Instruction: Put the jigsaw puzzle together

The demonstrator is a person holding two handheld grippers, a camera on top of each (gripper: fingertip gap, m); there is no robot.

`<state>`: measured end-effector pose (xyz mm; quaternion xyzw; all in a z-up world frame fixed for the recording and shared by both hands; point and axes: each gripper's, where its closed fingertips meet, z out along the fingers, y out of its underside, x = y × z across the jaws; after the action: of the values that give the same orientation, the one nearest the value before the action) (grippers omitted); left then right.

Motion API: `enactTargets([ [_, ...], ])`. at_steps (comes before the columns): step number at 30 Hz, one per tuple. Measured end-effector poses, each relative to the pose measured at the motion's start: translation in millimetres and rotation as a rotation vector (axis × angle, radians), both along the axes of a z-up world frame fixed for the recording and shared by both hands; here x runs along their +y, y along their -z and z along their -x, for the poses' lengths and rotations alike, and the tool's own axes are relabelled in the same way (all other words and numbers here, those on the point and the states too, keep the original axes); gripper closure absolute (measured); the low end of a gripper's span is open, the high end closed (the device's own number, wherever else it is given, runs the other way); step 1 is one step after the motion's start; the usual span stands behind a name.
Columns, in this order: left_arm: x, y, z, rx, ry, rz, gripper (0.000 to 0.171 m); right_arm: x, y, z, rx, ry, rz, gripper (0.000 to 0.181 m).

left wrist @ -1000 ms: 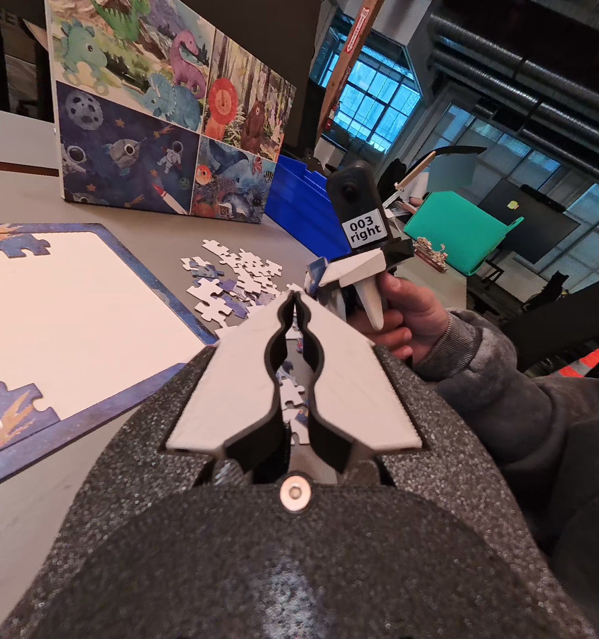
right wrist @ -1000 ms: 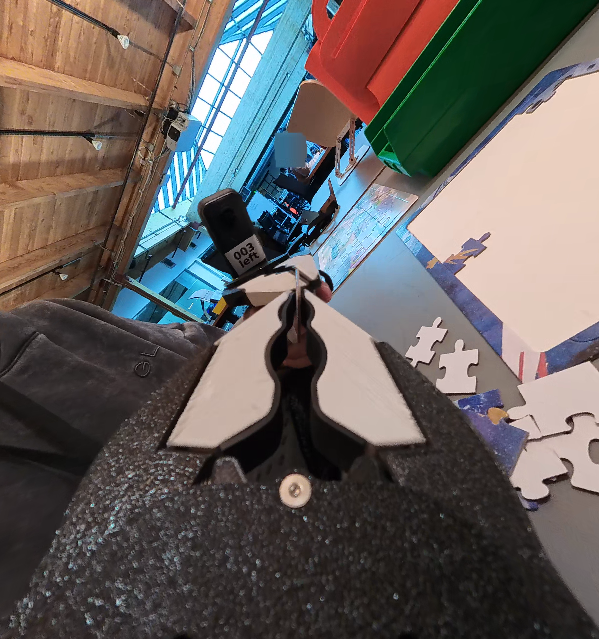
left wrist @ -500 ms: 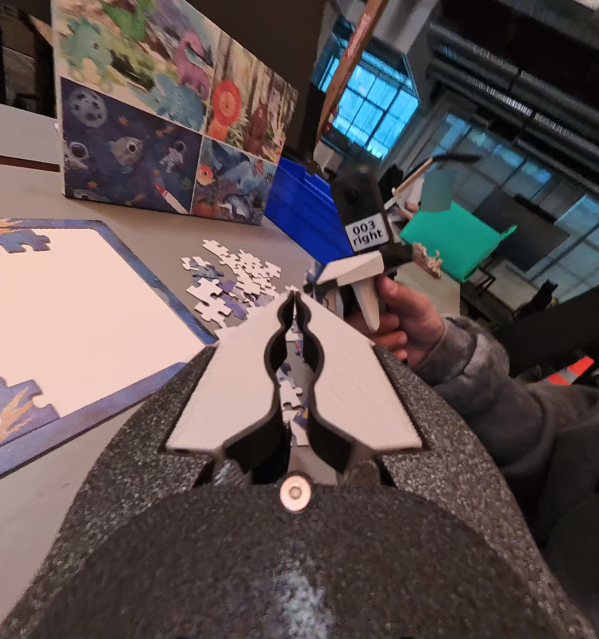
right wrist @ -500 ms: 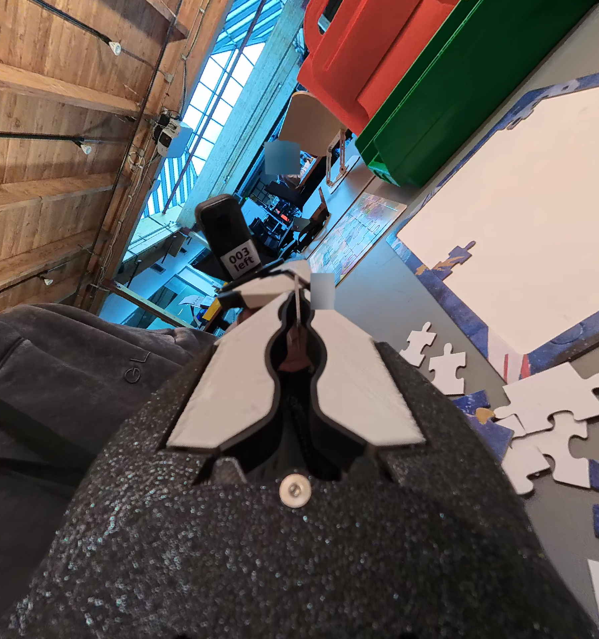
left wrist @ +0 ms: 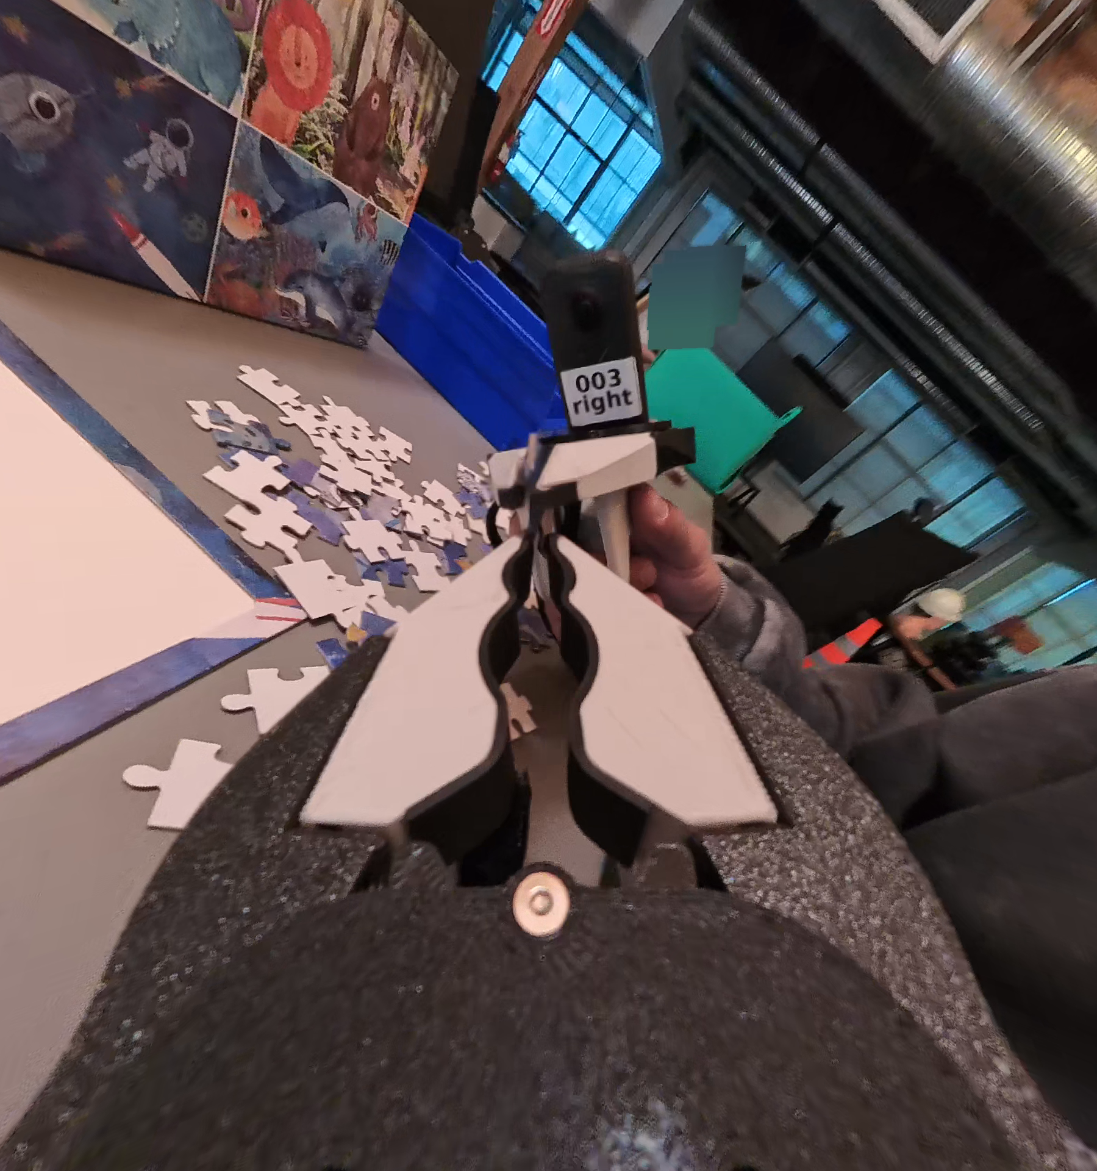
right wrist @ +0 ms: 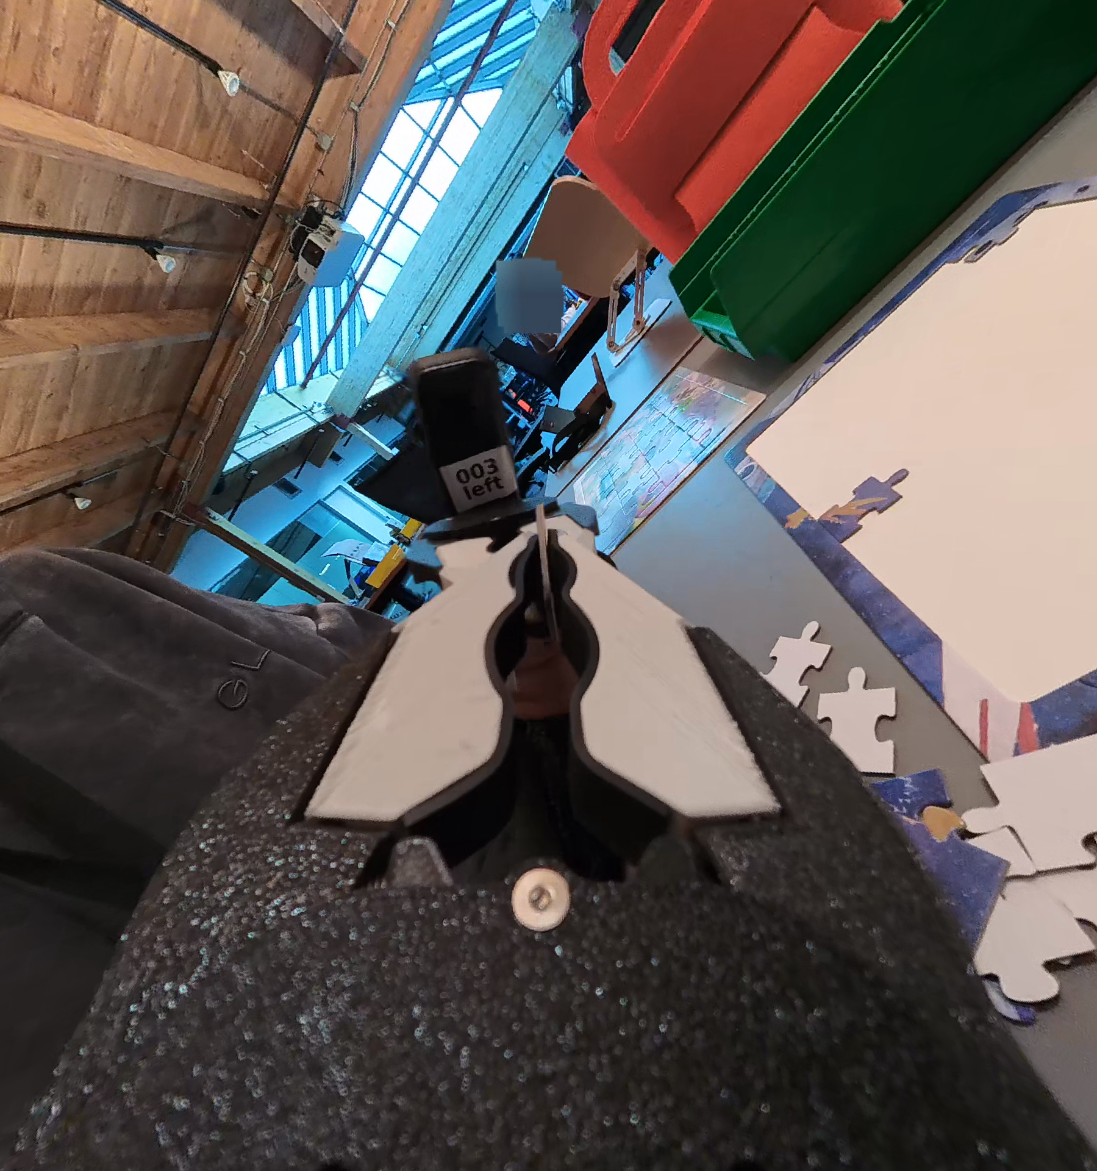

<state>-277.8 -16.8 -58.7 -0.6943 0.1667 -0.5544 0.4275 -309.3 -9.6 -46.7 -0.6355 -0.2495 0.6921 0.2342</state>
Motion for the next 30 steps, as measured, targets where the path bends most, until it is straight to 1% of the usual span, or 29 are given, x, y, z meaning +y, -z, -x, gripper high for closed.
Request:
enactTargets([
  [5, 9.7, -7.9, 18.6, -0.133, -0.006, 0.087, 0.171, 9.0, 0.3, -8.5, 0.009, 0.032, 0.017, 0.179],
  [7, 12.5, -7.8, 23.3, -0.178, 0.019, 0.142, 0.170, 10.4, 3.7, -10.3, -0.006, 0.030, 0.017, 0.180],
  [8, 12.8, -6.2, 22.6, -0.179, 0.034, 0.160, 0.170, 11.0, 4.2, -10.2, -0.007, 0.032, 0.024, 0.179],
  [11, 13.4, -3.3, 18.9, -0.123, 0.038, 0.136, 0.171, 14.1, 5.4, -11.7, -0.016, 0.046, 0.020, 0.180],
  [12, 11.0, -1.9, 16.1, -0.095, 0.056, 0.125, 0.170, 13.7, 5.2, -12.3, -0.013, 0.041, 0.025, 0.178],
  [16, 2.8, 6.4, 5.4, 0.018, 0.122, 0.089, 0.170, 10.3, 6.7, -11.8, -0.021, 0.022, 0.027, 0.178],
  [21, 6.4, 11.4, 5.4, 0.087, 0.090, 0.069, 0.171, 12.7, 9.8, -13.7, -0.036, 0.031, 0.035, 0.179],
  [22, 8.4, 12.6, 7.2, 0.105, 0.085, 0.081, 0.171, 17.9, 10.9, -15.7, -0.042, 0.059, 0.040, 0.172],
  [24, 16.6, 22.2, 15.3, 0.201, 0.075, 0.130, 0.171, 36.4, 14.3, -25.1, -0.067, 0.162, 0.040, 0.146],
  [26, 29.4, 39.2, 28.3, 0.362, 0.070, 0.193, 0.171, 57.3, 20.7, -40.2, -0.110, 0.281, 0.029, 0.141],
  [28, 37.8, 56.5, 35.9, 0.524, 0.123, 0.259, 0.171, 72.7, 29.3, -54.0, -0.173, 0.379, 0.007, 0.143],
  [30, 48.1, 68.0, 36.4, 0.642, 0.170, 0.306, 0.171, 79.7, 30.6, -61.6, -0.188, 0.429, 0.002, 0.145],
])
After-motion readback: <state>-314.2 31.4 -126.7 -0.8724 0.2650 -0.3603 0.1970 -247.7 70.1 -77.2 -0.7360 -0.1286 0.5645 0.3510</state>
